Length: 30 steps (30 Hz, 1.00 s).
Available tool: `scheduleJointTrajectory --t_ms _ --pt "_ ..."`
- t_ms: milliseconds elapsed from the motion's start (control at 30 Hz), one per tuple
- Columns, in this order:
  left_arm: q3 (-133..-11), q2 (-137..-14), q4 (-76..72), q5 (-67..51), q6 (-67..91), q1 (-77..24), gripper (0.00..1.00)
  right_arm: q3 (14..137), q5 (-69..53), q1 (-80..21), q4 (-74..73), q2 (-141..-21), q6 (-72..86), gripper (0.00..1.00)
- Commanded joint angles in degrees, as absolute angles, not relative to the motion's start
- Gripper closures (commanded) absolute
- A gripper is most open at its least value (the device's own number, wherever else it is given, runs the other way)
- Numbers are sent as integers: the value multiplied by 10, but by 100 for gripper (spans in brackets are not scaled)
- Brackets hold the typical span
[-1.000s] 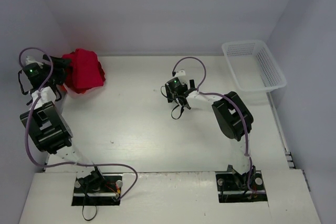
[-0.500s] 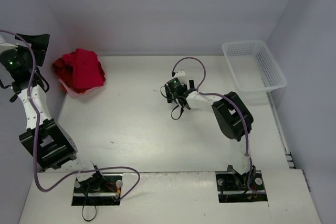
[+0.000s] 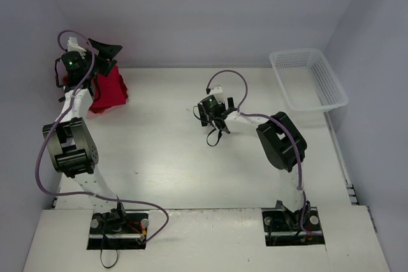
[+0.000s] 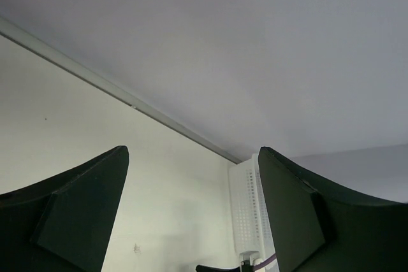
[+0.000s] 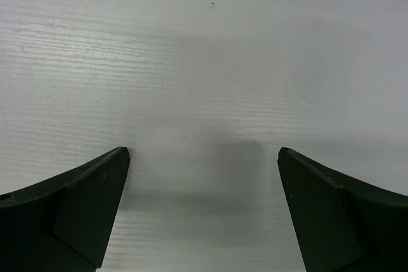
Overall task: Fold and stack the t-shirts
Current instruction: Neatly place the folded tshirt to the corner
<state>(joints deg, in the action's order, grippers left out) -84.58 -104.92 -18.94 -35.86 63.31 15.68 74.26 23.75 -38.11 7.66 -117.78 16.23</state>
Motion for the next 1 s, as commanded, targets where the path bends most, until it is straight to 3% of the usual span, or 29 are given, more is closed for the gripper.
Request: scheduleJointTrajectory --t_ms 0,300,533,767,967 --pt "-865 -1034 -266 -370 645 163 23 751 228 -390 25 -1172 149 0" --pt "-876 -1078 -206 -359 592 182 23 750 229 -391 19 -1166 149 0" --pt "-873 -1143 -243 -381 606 240 23 747 236 -388 19 -1165 135 0" --pt "-984 -1184 -141 -348 519 268 23 737 229 -388 19 -1170 140 0" --pt "-994 -1210 -169 -328 500 274 23 722 233 -388 19 -1165 141 0"
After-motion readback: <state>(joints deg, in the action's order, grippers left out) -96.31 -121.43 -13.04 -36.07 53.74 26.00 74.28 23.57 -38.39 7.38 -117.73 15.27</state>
